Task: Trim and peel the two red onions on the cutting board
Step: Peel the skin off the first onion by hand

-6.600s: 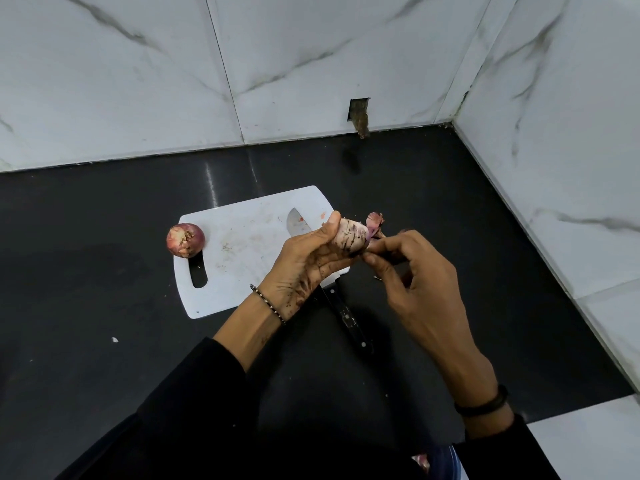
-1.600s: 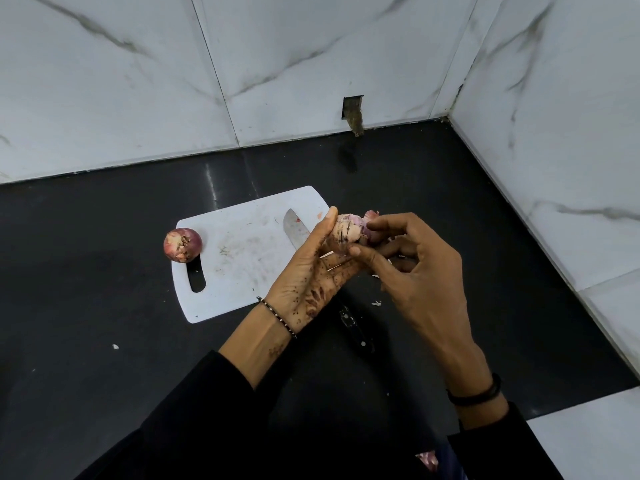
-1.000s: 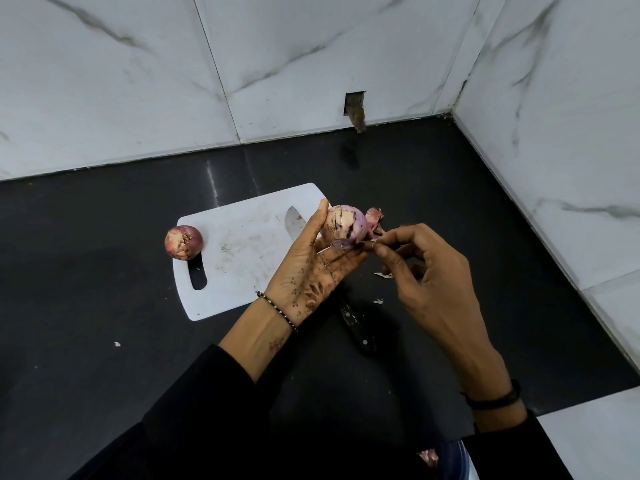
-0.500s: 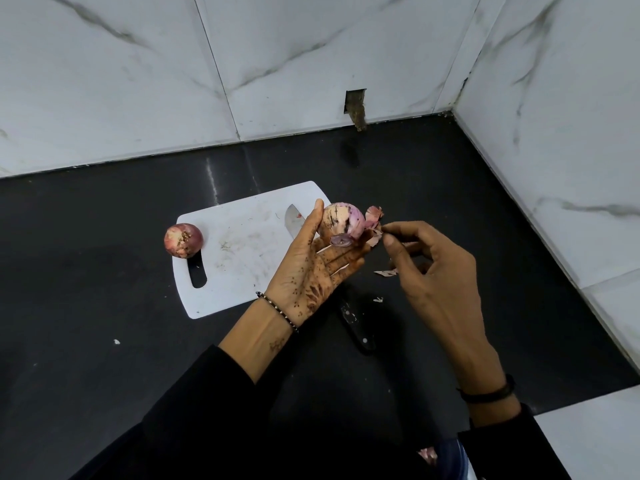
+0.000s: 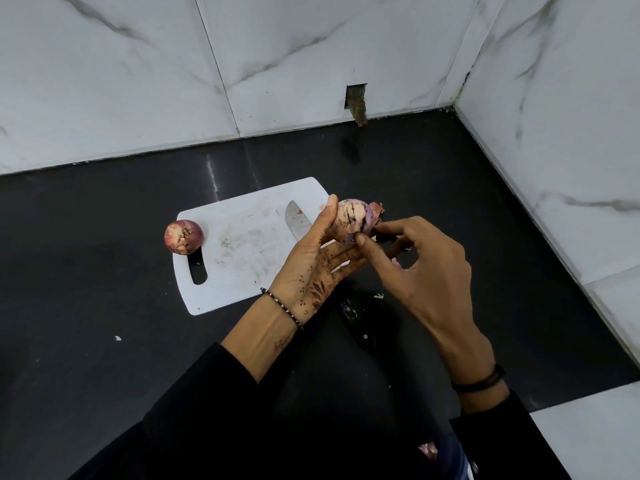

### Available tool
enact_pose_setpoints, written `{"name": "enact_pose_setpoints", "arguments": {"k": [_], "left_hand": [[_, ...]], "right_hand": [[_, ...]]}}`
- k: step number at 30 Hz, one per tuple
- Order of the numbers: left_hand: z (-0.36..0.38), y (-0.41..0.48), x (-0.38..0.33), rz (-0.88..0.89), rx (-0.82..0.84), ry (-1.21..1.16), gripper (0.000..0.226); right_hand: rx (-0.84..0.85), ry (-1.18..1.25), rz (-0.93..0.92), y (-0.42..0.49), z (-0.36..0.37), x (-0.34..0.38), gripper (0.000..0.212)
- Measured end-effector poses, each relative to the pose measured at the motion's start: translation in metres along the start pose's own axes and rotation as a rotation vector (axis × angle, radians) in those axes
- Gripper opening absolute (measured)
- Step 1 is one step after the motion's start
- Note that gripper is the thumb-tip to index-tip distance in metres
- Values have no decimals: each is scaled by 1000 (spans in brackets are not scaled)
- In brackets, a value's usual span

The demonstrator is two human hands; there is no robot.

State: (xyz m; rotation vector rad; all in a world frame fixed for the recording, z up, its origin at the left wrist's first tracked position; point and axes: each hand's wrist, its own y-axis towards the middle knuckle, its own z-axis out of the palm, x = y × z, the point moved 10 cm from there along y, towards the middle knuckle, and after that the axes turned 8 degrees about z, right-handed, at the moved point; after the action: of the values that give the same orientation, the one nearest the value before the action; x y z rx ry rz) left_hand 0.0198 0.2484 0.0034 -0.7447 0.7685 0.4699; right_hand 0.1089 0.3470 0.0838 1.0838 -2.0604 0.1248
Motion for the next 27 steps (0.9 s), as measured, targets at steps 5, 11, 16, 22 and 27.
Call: {"name": "enact_pose_setpoints", "arguments": {"k": [5, 11, 16, 22, 27], "left_hand": [[-1, -1, 1, -13, 12, 45, 60], [-2, -3, 5, -47, 5, 52, 56], [-5, 1, 7, -97, -42, 109, 57], [-9, 4, 2, -92, -39, 346, 58], [-4, 8, -7, -63, -34, 410, 55]], "right_hand": [[14, 32, 9, 1, -1, -2, 26], [-15, 79, 0, -2, -5, -4, 19], [116, 102, -173, -6, 0, 13, 31], [140, 67, -206, -3, 10, 10, 35], [118, 58, -228, -3, 12, 10, 27]]}}
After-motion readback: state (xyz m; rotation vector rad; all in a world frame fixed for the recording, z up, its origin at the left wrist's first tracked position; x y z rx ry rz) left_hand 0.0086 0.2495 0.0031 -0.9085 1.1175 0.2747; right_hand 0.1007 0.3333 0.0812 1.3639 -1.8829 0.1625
